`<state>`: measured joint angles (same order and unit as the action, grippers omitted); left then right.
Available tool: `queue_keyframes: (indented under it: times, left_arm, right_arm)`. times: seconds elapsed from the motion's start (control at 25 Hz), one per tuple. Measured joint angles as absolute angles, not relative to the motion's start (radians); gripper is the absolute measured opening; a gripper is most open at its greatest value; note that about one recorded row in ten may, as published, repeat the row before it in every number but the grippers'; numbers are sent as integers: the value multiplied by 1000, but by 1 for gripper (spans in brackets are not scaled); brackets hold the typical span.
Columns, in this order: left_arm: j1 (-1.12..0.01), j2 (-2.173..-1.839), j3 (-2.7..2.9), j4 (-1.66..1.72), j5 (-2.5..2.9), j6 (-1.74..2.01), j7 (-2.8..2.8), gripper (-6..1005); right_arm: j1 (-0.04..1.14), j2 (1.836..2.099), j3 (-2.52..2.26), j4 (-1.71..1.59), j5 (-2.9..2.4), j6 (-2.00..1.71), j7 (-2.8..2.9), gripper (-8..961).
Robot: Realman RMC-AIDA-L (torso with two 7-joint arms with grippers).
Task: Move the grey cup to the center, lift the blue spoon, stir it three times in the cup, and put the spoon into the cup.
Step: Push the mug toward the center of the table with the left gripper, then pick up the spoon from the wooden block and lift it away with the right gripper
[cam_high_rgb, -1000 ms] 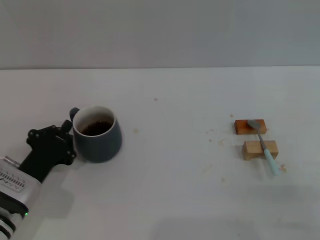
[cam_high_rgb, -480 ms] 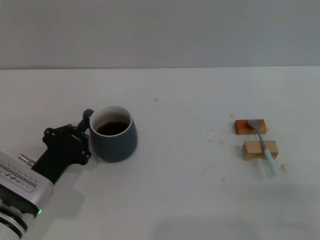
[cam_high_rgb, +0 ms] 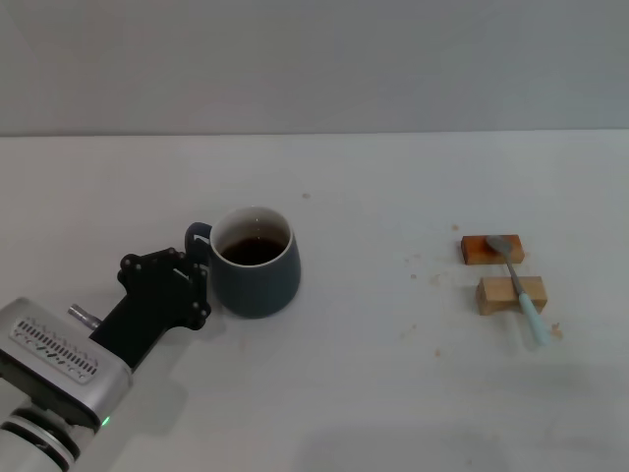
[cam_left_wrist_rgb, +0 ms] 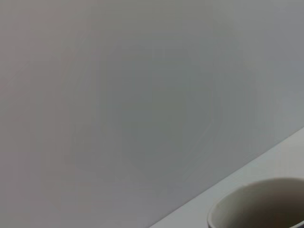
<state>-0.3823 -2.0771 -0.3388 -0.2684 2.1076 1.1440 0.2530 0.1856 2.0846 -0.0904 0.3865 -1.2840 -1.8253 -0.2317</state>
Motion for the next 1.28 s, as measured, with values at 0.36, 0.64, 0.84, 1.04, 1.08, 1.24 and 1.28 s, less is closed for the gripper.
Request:
queue_keyframes:
  times: [0.36, 0.64, 0.84, 1.04, 1.08, 1.24, 1.28]
  left_arm:
    - [-386, -2079, -328, -273, 2108, 1142, 252, -2]
    - [-293, -2069, -415, -263, 2099, 1251, 249, -2]
    - [-198, -2065, -534, -244, 2099, 1355, 43, -2]
    - [-171, -2064, -541, -181, 2101, 1409, -101, -2]
    - [-164, -2065, -544, -173, 2100, 1410, -115, -2]
    - [-151, -2068, -554, -134, 2100, 1393, -111, -2]
    - [-151, -2068, -554, -134, 2100, 1393, -111, -2]
  right_arm:
    - [187, 2085, -90, 386, -1284, -1822, -232, 667]
    - [175, 2086, -90, 391, -1288, -1837, -232, 667]
    - [168, 2086, -102, 439, -1305, -1837, -165, 668]
    - [158, 2088, -154, 447, -1312, -1815, -61, 667]
    - [158, 2088, -154, 447, -1312, -1815, -61, 667]
    - [162, 2088, -173, 453, -1316, -1713, -19, 668]
    - [162, 2088, -173, 453, -1316, -1713, -19, 668]
